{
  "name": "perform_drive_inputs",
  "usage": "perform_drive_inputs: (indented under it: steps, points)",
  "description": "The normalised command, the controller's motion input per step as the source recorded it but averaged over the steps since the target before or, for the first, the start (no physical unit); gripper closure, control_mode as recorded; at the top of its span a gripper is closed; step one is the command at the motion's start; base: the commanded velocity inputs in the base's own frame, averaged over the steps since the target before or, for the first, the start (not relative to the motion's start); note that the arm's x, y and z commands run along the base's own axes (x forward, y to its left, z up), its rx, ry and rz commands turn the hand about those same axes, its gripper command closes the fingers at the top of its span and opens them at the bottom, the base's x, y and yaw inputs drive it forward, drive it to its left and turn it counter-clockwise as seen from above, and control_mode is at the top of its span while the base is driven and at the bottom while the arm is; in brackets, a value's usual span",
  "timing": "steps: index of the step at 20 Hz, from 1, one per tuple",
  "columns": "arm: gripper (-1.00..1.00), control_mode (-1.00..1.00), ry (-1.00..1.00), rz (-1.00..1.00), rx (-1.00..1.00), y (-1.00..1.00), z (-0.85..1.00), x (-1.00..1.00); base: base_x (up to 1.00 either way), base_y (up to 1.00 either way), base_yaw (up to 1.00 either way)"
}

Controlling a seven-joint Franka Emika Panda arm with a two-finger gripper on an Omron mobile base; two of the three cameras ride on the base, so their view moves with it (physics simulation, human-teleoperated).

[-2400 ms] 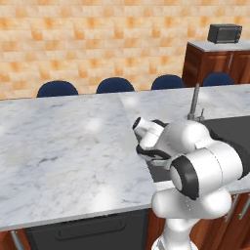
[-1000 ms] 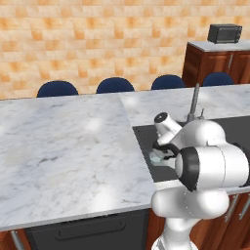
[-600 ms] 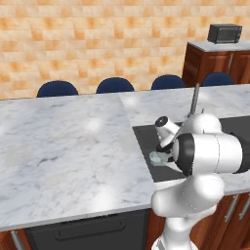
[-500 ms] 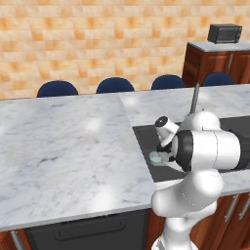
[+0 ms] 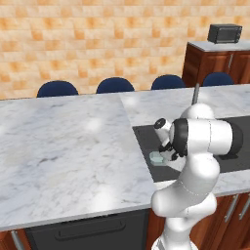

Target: Open the cabinet, pick the kettle from the cabinet, and place it in the sink.

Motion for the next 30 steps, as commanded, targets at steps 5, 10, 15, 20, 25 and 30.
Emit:
perform_drive_inputs:
  steps: [5,10,15,20,25,30]
  points:
    - [1.00,-1.00,0.00,-0.11,-0.01,-0.19,-0.23,0.16,0.00,0.00,0.00]
    - [1.00,-1.00,0.00,-0.10,-0.01,-0.18,-0.24,0.12,0.00,0.00,0.00]
    - [1.00,-1.00,-0.02,-0.09,0.00,-0.10,-0.20,0.10,0.00,0.00,0.00]
    - [1.00,-1.00,-0.02,-0.09,-0.05,-0.09,-0.17,0.13,0.00,0.00,0.00]
    - [1.00,-1.00,-0.04,-0.09,-0.04,-0.08,-0.22,0.07,0.00,0.00,0.00]
    - [1.00,-1.00,-0.07,-0.07,-0.03,0.00,-0.22,0.07,0.00,0.00,0.00]
